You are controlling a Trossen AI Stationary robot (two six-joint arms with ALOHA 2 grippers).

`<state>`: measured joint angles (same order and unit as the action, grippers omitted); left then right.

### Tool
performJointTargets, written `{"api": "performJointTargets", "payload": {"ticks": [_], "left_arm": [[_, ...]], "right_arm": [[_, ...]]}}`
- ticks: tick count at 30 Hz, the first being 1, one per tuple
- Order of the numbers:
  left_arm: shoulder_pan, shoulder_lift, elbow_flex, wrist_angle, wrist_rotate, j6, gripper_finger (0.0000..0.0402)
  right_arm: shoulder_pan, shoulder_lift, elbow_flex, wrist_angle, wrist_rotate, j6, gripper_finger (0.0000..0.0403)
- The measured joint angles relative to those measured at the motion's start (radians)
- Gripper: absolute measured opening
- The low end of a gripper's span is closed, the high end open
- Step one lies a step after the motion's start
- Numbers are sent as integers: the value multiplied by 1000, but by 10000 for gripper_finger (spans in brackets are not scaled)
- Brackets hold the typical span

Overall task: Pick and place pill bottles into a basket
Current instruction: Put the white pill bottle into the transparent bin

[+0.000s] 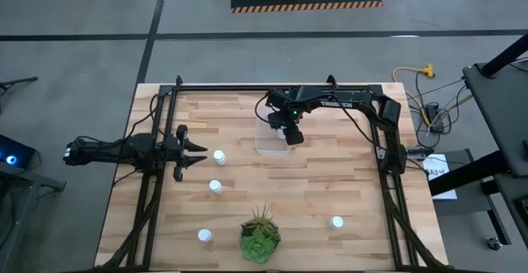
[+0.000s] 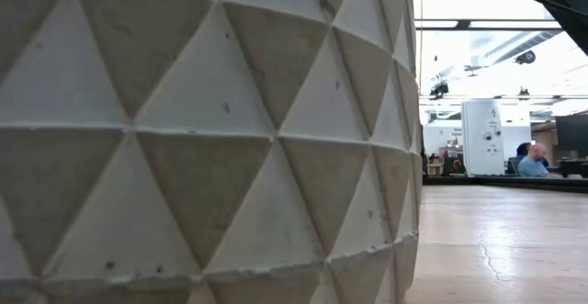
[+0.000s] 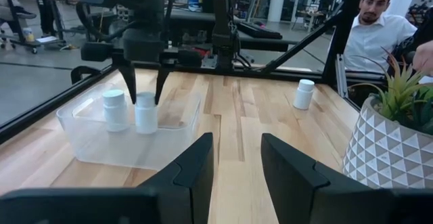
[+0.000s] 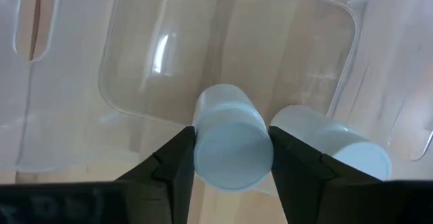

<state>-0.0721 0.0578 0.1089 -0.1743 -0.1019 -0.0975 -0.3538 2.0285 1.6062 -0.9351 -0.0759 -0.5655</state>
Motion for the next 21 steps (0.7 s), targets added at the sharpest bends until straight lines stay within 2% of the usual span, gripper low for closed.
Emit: {"api": "performJointTargets", "payload": {"ticks": [9,21], "left_arm": [[0,-1,0,1,0,0,107],[0,0,0,1,0,0,107]], "right_arm": [[0,0,0,-3,0,-3,203],[0,-46,8,-15,-1,-6,209]]}}
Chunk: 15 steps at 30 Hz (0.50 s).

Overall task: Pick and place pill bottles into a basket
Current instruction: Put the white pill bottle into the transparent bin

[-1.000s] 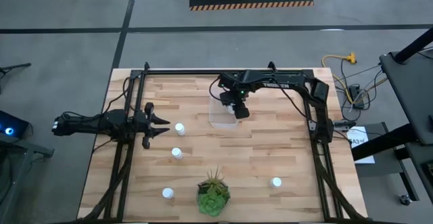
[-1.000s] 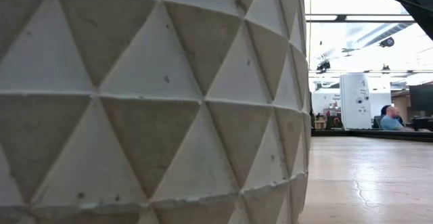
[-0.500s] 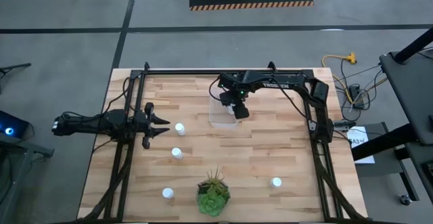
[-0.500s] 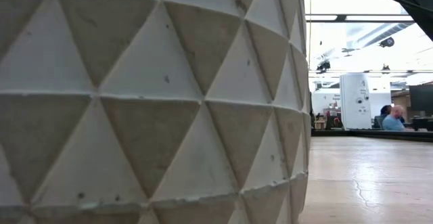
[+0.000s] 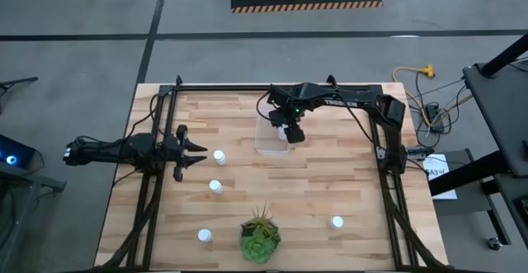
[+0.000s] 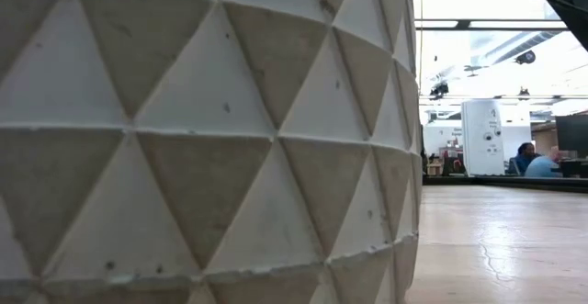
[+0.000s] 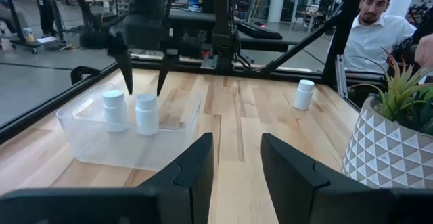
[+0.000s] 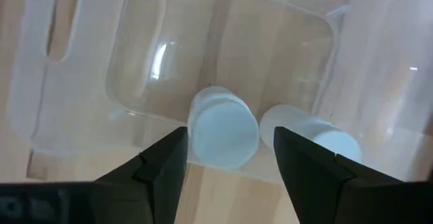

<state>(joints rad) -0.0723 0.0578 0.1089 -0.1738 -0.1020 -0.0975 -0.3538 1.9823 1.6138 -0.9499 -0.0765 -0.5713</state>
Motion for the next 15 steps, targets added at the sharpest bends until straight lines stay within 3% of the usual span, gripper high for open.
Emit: {"api": "performJointTargets", "payload": {"ticks": [8,15], "left_arm": [[0,0,0,0,0,0,107],[0,0,0,1,0,0,107]], "right_arm": [[2,-108,1,-45,-9,121,210],[43,-166,-19,-209,-150,268,210]]}}
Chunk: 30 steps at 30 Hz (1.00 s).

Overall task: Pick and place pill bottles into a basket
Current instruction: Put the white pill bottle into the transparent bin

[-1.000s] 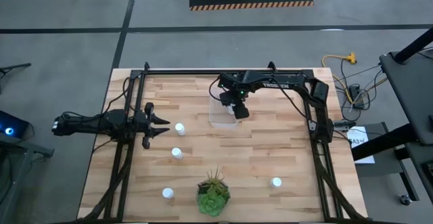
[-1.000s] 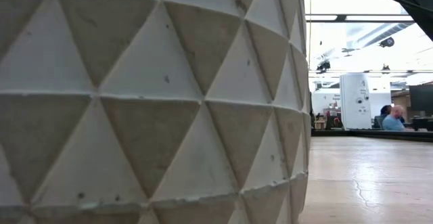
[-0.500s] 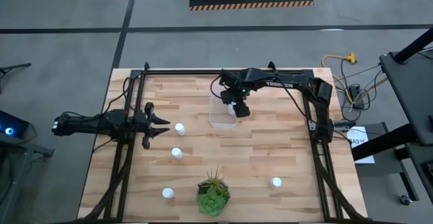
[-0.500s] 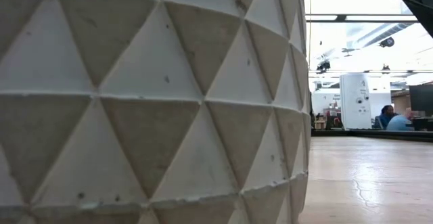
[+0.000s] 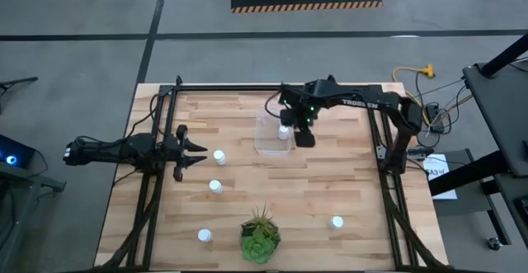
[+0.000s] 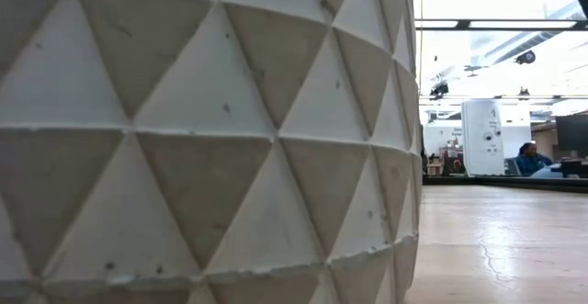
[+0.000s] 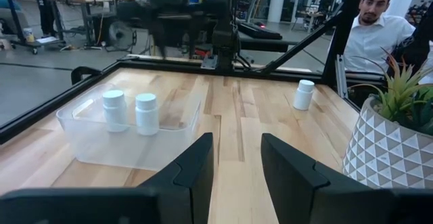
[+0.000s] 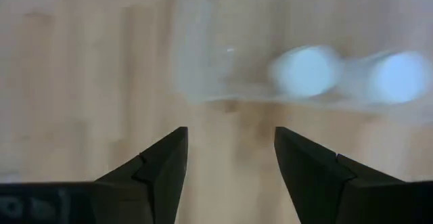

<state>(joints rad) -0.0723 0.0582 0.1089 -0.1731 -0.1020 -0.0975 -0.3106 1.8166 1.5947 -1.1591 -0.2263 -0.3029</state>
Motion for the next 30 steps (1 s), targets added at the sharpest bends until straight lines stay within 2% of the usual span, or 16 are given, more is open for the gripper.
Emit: {"api": "performJointTargets", "payload": {"ticks": [3,9,21,23,30], "left_arm": [[0,0,0,0,0,0,107],[0,-1,0,-1,0,0,107],[0,-1,0,-1,0,0,107],[0,-2,0,-1,0,0,107],[0,-2,0,-1,0,0,107]], "right_arm": [[46,-13,-19,-46,-43,64,210],[205,-34,-57,-73,-45,191,210],[638,-37,-62,-114,-29,393,210],[707,-37,-62,-114,5,449,210],[907,-37,-62,-113,232,589,210]]}}
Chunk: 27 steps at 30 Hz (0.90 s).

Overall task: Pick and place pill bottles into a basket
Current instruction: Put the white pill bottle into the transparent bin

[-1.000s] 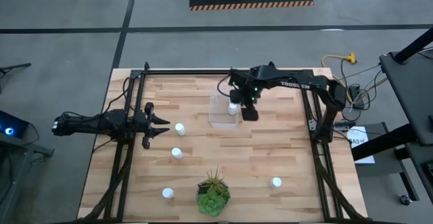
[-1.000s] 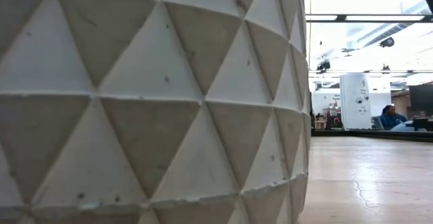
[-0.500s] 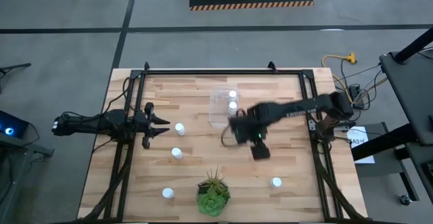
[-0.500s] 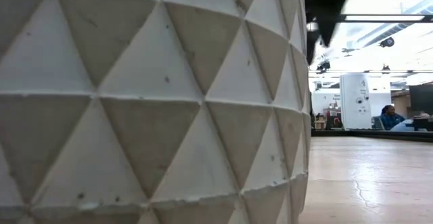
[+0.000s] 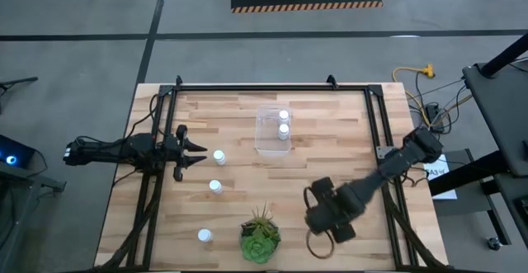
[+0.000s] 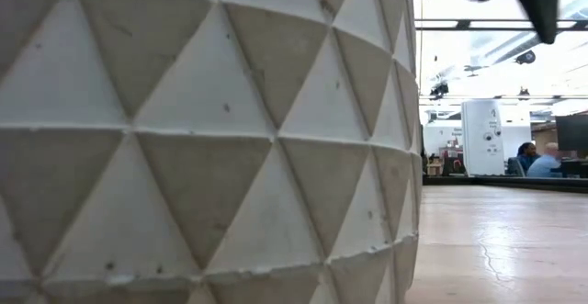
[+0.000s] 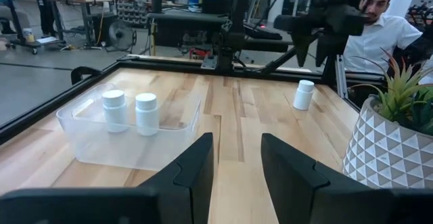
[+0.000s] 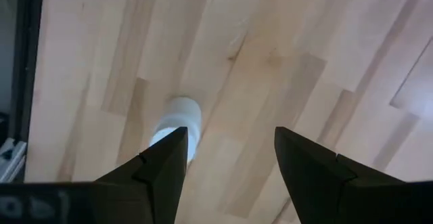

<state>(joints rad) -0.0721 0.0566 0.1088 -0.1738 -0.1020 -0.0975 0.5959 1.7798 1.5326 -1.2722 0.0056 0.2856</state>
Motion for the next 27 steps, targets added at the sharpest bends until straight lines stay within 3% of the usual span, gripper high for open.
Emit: {"api": "performJointTargets", "payload": {"ticks": [8,20,27], "left_arm": [[0,0,0,0,0,0,107],[0,0,0,0,0,0,107],[0,0,0,0,0,0,107]], "right_arm": [[115,0,0,7,101,125,210],[135,-1,0,24,101,147,210],[155,-65,-6,22,100,219,210]]}}
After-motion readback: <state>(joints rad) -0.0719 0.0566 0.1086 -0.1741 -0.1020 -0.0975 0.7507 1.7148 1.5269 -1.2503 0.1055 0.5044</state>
